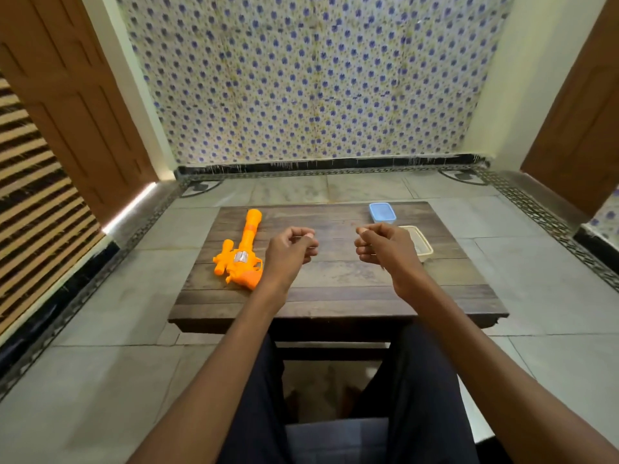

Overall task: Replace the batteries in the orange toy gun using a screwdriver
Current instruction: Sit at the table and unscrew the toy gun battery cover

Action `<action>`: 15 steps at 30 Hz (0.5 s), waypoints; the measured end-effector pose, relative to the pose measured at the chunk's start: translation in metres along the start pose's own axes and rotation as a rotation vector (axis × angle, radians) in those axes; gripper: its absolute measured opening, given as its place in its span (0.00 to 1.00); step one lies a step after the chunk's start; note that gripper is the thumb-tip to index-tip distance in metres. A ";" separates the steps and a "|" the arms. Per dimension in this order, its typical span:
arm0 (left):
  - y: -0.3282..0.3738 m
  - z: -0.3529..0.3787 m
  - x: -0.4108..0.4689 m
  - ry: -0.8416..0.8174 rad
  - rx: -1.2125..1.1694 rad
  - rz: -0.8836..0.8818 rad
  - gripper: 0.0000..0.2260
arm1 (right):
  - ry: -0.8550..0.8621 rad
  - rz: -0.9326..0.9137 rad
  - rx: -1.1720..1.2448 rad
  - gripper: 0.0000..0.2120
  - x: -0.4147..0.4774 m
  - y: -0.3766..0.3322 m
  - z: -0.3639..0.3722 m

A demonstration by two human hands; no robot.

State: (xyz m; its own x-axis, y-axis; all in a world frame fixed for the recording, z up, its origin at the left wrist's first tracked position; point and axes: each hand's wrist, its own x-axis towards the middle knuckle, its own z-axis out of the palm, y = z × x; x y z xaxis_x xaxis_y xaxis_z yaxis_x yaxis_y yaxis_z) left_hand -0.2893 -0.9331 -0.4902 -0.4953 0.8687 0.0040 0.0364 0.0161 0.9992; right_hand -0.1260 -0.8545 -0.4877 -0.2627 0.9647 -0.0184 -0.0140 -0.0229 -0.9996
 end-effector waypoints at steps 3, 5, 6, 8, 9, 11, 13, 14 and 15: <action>-0.019 -0.001 0.009 0.010 -0.008 -0.013 0.05 | 0.025 0.019 -0.035 0.07 0.010 0.020 -0.001; -0.032 -0.002 0.023 0.010 -0.024 -0.024 0.05 | 0.044 0.024 -0.083 0.07 0.023 0.037 0.000; -0.041 -0.002 0.033 0.005 -0.029 -0.030 0.05 | 0.055 0.030 -0.112 0.06 0.032 0.047 0.001; -0.056 -0.002 0.048 0.001 -0.021 -0.040 0.05 | 0.076 0.047 -0.166 0.06 0.045 0.063 0.002; -0.067 0.000 0.060 -0.012 -0.009 -0.049 0.05 | 0.101 0.053 -0.206 0.05 0.055 0.073 0.004; -0.080 0.004 0.074 -0.027 0.010 -0.058 0.05 | 0.165 0.031 -0.343 0.04 0.070 0.085 0.005; -0.090 0.010 0.086 -0.042 0.012 -0.065 0.05 | 0.234 -0.034 -0.583 0.05 0.093 0.096 0.002; -0.093 0.014 0.093 -0.052 0.013 -0.069 0.05 | 0.260 -0.074 -0.740 0.07 0.106 0.101 0.000; -0.096 0.017 0.098 -0.061 0.017 -0.074 0.05 | 0.272 -0.119 -0.902 0.07 0.119 0.106 -0.001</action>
State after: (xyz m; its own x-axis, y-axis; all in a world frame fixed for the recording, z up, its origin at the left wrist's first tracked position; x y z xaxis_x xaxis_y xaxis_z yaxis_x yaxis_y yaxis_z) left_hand -0.3272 -0.8410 -0.5861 -0.4431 0.8935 -0.0729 0.0166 0.0895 0.9958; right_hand -0.1575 -0.7423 -0.5957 -0.0719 0.9782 0.1947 0.7543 0.1810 -0.6310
